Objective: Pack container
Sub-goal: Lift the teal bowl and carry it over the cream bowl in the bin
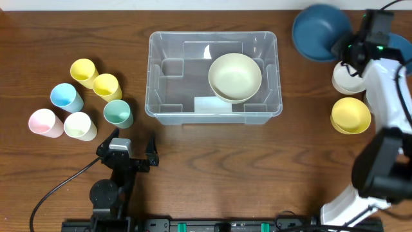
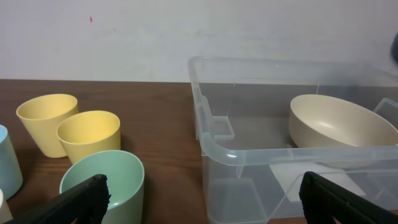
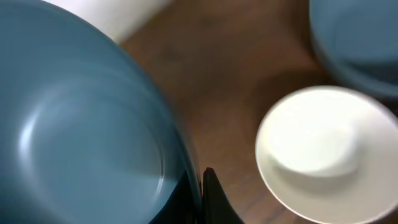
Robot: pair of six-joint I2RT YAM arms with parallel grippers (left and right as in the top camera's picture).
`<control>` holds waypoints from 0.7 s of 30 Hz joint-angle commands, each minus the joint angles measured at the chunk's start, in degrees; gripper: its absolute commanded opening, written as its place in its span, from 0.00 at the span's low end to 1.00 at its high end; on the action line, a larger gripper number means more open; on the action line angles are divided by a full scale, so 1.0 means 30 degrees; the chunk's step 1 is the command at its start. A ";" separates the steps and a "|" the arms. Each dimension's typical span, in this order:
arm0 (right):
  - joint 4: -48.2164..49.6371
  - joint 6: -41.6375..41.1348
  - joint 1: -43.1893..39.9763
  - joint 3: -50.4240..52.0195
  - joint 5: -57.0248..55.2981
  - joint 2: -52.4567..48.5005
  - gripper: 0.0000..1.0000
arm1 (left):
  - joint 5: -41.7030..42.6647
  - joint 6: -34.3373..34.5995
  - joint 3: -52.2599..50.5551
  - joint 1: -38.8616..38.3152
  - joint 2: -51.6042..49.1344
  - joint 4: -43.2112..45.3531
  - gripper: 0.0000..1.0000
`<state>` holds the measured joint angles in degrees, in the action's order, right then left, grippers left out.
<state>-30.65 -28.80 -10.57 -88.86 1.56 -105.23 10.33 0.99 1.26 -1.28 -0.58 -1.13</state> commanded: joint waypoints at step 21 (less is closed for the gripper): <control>-0.0656 0.1355 0.8000 -0.0124 0.0466 0.3053 0.01 | 0.0277 -0.0328 -0.0342 0.0080 0.0102 -0.0627 0.98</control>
<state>-32.53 -25.45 11.14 -88.88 5.41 -93.49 10.33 0.99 1.26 -1.28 -0.60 -1.13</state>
